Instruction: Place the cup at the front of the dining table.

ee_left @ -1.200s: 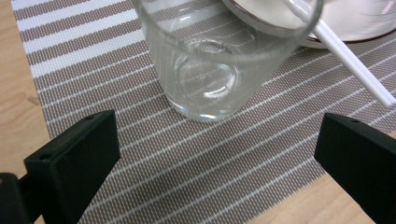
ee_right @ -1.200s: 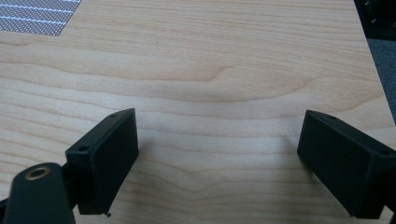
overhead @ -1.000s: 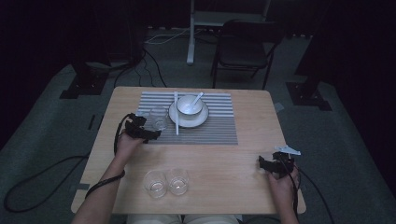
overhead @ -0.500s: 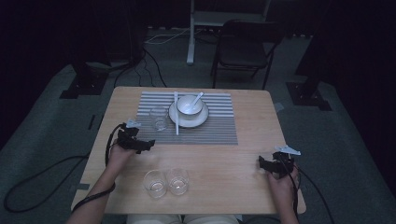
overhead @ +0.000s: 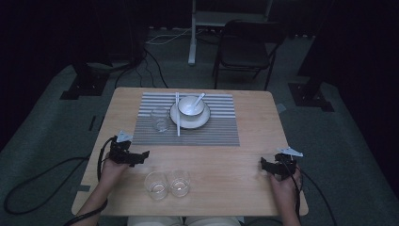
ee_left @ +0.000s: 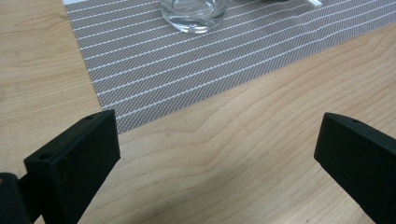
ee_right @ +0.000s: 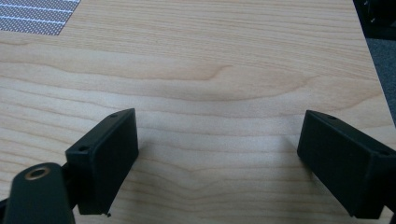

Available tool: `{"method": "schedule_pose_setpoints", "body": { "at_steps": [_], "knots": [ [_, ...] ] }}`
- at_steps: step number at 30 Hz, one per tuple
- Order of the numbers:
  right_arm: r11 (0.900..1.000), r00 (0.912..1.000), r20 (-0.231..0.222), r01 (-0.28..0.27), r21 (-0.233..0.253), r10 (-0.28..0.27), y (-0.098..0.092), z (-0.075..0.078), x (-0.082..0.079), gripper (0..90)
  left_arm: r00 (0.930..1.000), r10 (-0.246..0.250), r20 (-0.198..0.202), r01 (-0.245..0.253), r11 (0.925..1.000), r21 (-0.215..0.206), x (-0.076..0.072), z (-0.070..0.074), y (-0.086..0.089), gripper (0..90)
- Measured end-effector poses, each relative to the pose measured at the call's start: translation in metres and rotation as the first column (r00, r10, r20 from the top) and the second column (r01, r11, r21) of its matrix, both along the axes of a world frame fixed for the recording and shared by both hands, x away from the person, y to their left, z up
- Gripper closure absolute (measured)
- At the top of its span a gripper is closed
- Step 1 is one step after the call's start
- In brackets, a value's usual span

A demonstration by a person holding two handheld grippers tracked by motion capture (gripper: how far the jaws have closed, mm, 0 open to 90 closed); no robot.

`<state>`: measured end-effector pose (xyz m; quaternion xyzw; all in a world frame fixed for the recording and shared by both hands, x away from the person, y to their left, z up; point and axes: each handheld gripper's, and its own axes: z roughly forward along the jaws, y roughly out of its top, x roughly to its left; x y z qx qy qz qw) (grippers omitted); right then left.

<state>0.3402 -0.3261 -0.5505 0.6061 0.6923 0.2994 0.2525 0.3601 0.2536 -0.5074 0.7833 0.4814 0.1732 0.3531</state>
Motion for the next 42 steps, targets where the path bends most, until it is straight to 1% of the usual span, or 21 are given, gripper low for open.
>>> {"method": "schedule_pose_setpoints", "body": {
  "at_steps": [1,3,6,8,10,11,13,17,18,22,23,24,29,30,33,34,36,37,39,40,42],
  "knots": [
    [1.000,1.0000,0.000,0.000,0.000,0.000,0.000,0.000,0.000,11.8,1.0000,0.006,0.001,-0.006,1.0000,-0.001,-0.002,-0.001,0.001,0.3],
    [1.000,1.0000,0.000,0.000,0.000,0.000,0.000,0.000,0.000,11.8,0.9998,0.010,0.018,-0.010,0.9999,-0.003,-0.008,-0.002,0.004,0.3],
    [1.000,1.0000,0.000,0.000,0.000,0.000,0.000,0.000,0.000,11.8,0.9993,0.011,0.036,-0.011,0.9999,0.008,-0.016,-0.003,0.007,0.3],
    [1.000,1.0000,0.000,0.000,0.000,0.000,0.000,0.000,0.000,11.8,0.9988,0.017,0.046,-0.019,0.9994,0.029,-0.022,-0.004,0.009,0.3],
    [1.000,1.0000,0.000,0.000,0.000,0.000,0.000,0.000,0.000,11.8,0.9979,0.027,0.059,-0.029,0.9992,0.029,-0.028,-0.005,0.012,0.3],
    [1.000,1.0000,0.001,0.001,0.001,-0.001,0.000,0.000,0.000,11.8,0.9979,0.029,0.058,-0.031,0.9990,0.032,-0.032,-0.006,0.013,0.4],
    [1.000,1.0000,0.001,0.002,0.001,-0.002,0.000,0.000,0.000,11.8,0.9973,0.039,0.063,-0.041,0.9988,0.027,-0.036,-0.007,0.014,0.3],
    [1.000,1.0000,0.001,0.002,0.001,-0.002,0.000,0.000,0.000,11.8,0.9972,0.047,0.058,-0.048,0.9987,0.019,-0.047,-0.012,0.018,0.4],
    [1.000,1.0000,0.001,0.002,0.001,-0.002,0.000,0.000,0.000,11.8,0.9972,0.047,0.058,-0.048,0.9987,0.019,-0.047,-0.012,0.018,0.3],
    [1.000,1.0000,0.000,0.003,0.002,-0.003,0.000,0.000,0.000,11.8,0.9948,0.071,0.072,-0.073,0.9970,0.026,-0.058,-0.018,0.022,0.4],
    [1.000,1.0000,0.000,0.003,0.002,-0.003,0.000,0.000,0.000,11.8,0.9948,0.071,0.072,-0.073,0.9970,0.026,-0.058,-0.018,0.022,0.4],
    [1.000,1.0000,0.000,0.003,0.002,-0.003,0.000,0.000,0.000,11.8,0.9947,0.077,0.068,-0.079,0.9967,0.019,-0.062,-0.020,0.025,0.4],
    [1.000,1.0000,0.000,0.003,0.001,-0.003,0.000,0.000,0.000,11.8,0.9937,0.089,0.068,-0.091,0.9954,0.031,-0.070,-0.025,0.031,0.4],
    [1.000,1.0000,0.000,0.003,0.002,-0.003,0.000,0.000,0.000,11.8,0.9928,0.095,0.074,-0.098,0.9945,0.038,-0.073,-0.026,0.032,0.3],
    [1.000,1.0000,0.000,0.003,0.001,-0.003,0.000,0.000,0.000,11.8,0.9906,0.105,0.088,-0.108,0.9936,0.034,-0.080,-0.027,0.035,0.3],
    [1.000,1.0000,0.000,0.003,0.002,-0.003,0.000,0.000,0.000,11.8,0.9897,0.109,0.093,-0.113,0.9928,0.040,-0.082,-0.027,0.036,0.3],
    [1.000,1.0000,0.000,0.003,0.002,-0.003,0.000,0.000,0.000,11.8,0.9901,0.106,0.092,-0.110,0.9930,0.042,-0.086,-0.029,0.038,0.4],
    [1.000,1.0000,0.000,0.003,0.002,-0.003,0.000,0.000,0.000,11.8,0.9881,0.118,0.099,-0.123,0.9911,0.050,-0.088,-0.030,0.040,0.4],
    [1.000,1.0000,0.000,0.003,0.002,-0.003,0.000,0.000,0.000,11.8,0.9877,0.122,0.098,-0.128,0.9896,0.065,-0.090,-0.030,0.042,0.3],
    [1.000,1.0000,0.000,0.003,0.002,-0.003,0.000,0.000,0.000,11.8,0.9862,0.128,0.104,-0.136,0.9883,0.069,-0.092,-0.030,0.044,0.4],
    [1.000,1.0000,-0.001,0.004,0.002,-0.004,0.000,0.000,0.000,11.8,0.9840,0.142,0.108,-0.150,0.9864,0.068,-0.096,-0.029,0.049,0.4]
  ]
}}
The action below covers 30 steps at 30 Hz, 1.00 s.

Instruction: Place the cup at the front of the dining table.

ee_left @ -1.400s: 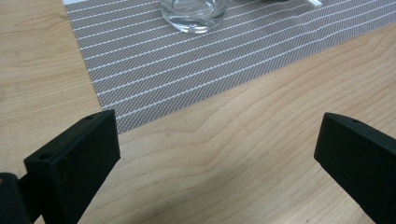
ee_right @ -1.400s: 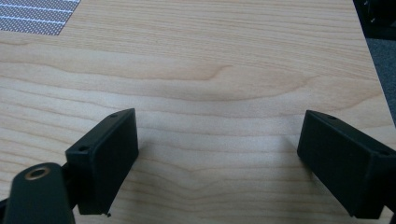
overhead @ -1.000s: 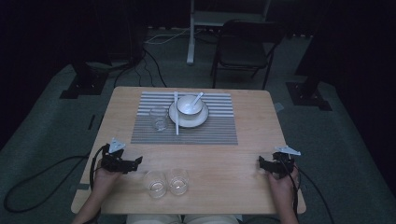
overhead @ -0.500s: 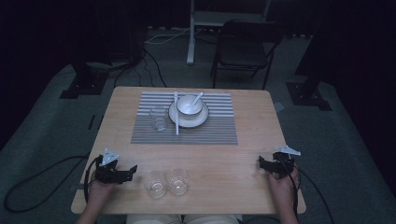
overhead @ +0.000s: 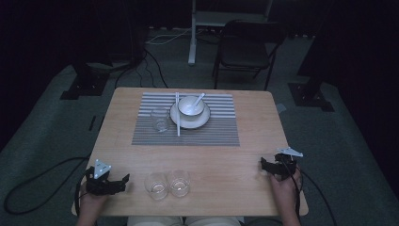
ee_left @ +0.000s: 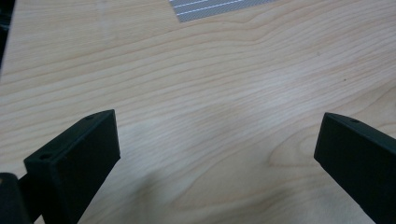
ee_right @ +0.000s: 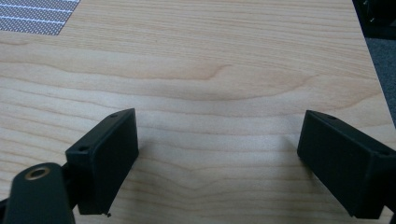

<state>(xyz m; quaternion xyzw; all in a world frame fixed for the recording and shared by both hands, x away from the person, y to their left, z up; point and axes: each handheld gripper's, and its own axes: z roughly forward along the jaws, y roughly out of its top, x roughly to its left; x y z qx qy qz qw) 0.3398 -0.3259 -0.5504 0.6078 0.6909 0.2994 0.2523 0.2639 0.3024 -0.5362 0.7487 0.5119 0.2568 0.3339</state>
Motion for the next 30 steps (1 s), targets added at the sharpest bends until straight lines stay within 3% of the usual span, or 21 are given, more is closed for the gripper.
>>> {"method": "schedule_pose_setpoints", "body": {
  "at_steps": [3,9,21,24,30],
  "knots": [
    [1.000,1.0000,0.000,0.000,0.000,0.000,0.000,0.000,0.000,11.8,0.9999,0.013,-0.002,-0.013,0.9999,-0.008,-0.005,-0.001,0.006,0.4],
    [1.000,1.0000,0.000,0.000,0.000,0.000,0.000,0.000,0.000,11.8,0.9998,0.017,-0.012,-0.017,0.9991,0.039,-0.014,-0.004,0.010,0.4],
    [1.000,1.0000,0.000,0.000,0.000,0.000,0.000,0.000,0.000,11.8,0.9987,0.050,-0.014,-0.049,0.9978,0.043,-0.028,-0.008,0.023,0.3],
    [1.000,1.0000,0.000,0.000,0.000,0.000,0.000,0.000,0.000,11.8,0.9968,0.076,-0.025,-0.075,0.9961,0.046,-0.032,-0.009,0.027,0.3],
    [1.000,1.0000,0.000,0.000,0.000,0.000,0.000,0.000,0.000,11.8,0.9841,0.177,-0.011,-0.177,0.9831,0.047,-0.033,-0.009,0.036,0.4]
  ]
}}
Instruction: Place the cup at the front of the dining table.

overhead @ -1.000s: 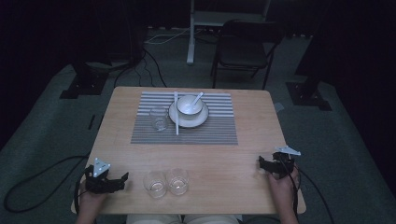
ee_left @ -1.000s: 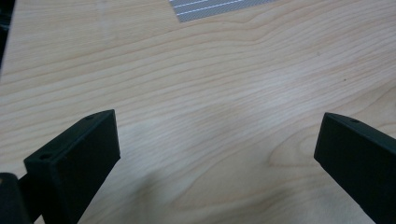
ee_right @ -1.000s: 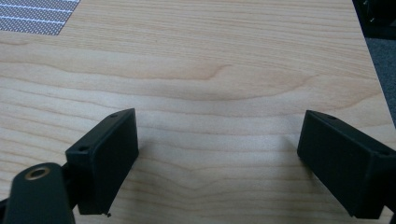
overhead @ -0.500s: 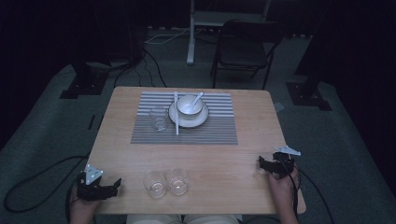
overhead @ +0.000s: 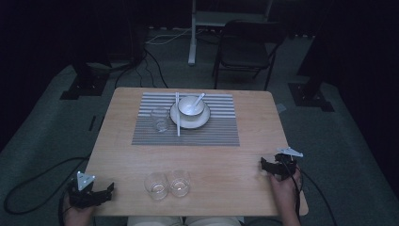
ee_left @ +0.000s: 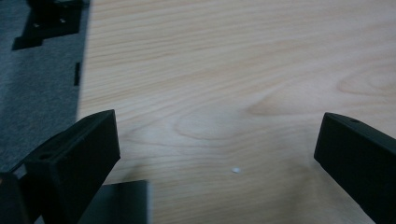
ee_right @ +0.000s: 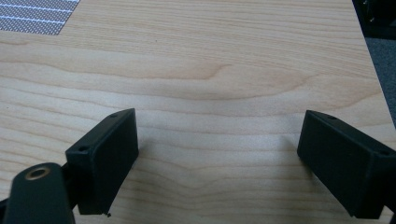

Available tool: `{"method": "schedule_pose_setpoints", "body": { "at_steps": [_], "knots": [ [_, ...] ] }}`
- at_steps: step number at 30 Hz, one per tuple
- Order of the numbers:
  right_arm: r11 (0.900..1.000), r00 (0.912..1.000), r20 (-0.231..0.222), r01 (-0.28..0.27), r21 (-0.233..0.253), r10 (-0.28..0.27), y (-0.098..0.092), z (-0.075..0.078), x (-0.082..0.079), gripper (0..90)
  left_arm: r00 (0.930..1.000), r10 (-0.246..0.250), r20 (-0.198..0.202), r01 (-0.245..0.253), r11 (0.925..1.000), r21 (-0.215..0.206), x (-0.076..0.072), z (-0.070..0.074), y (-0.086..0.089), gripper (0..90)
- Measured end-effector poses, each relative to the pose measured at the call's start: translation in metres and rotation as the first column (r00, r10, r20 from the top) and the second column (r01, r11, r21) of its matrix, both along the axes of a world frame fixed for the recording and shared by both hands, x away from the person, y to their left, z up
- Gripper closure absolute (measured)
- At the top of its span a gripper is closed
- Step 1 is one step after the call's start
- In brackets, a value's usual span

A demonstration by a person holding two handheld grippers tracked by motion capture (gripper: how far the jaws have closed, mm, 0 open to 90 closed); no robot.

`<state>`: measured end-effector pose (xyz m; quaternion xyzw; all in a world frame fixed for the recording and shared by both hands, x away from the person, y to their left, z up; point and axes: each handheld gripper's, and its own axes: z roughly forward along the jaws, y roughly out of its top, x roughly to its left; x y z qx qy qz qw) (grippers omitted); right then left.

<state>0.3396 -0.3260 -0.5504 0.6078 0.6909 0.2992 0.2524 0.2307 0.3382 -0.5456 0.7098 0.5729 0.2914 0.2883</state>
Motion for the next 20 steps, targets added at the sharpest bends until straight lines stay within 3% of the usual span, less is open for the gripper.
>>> {"method": "schedule_pose_setpoints", "body": {
  "at_steps": [4,5,6,10,13,20],
  "knots": [
    [1.000,1.0000,0.000,0.000,0.000,0.000,0.000,0.000,0.000,11.8,0.9965,0.082,-0.015,-0.082,0.9964,0.022,0.000,0.001,0.007,0.3],
    [1.000,1.0000,0.000,0.000,0.000,0.000,0.000,0.000,0.000,11.8,0.9965,0.082,-0.015,-0.082,0.9964,0.022,0.000,0.001,0.007,0.4],
    [1.000,1.0000,0.000,0.000,0.000,0.000,0.000,0.000,0.000,11.8,0.9887,0.148,-0.024,-0.148,0.9889,0.017,0.000,0.001,0.012,0.4],
    [1.000,1.0000,0.000,0.000,0.000,0.000,0.000,0.000,0.000,11.8,0.9744,0.224,-0.023,-0.224,0.9747,0.006,-0.001,0.002,0.021,0.4],
    [1.000,1.0000,0.000,0.000,0.000,0.000,0.000,0.000,0.000,11.8,0.9736,0.227,-0.025,-0.227,0.9736,-0.022,-0.001,0.001,0.025,0.4],
    [1.000,1.0000,0.000,0.000,0.000,0.000,0.000,0.000,0.000,11.8,0.9811,0.193,-0.004,-0.193,0.9810,-0.016,-0.001,0.003,0.019,0.4]
  ]
}}
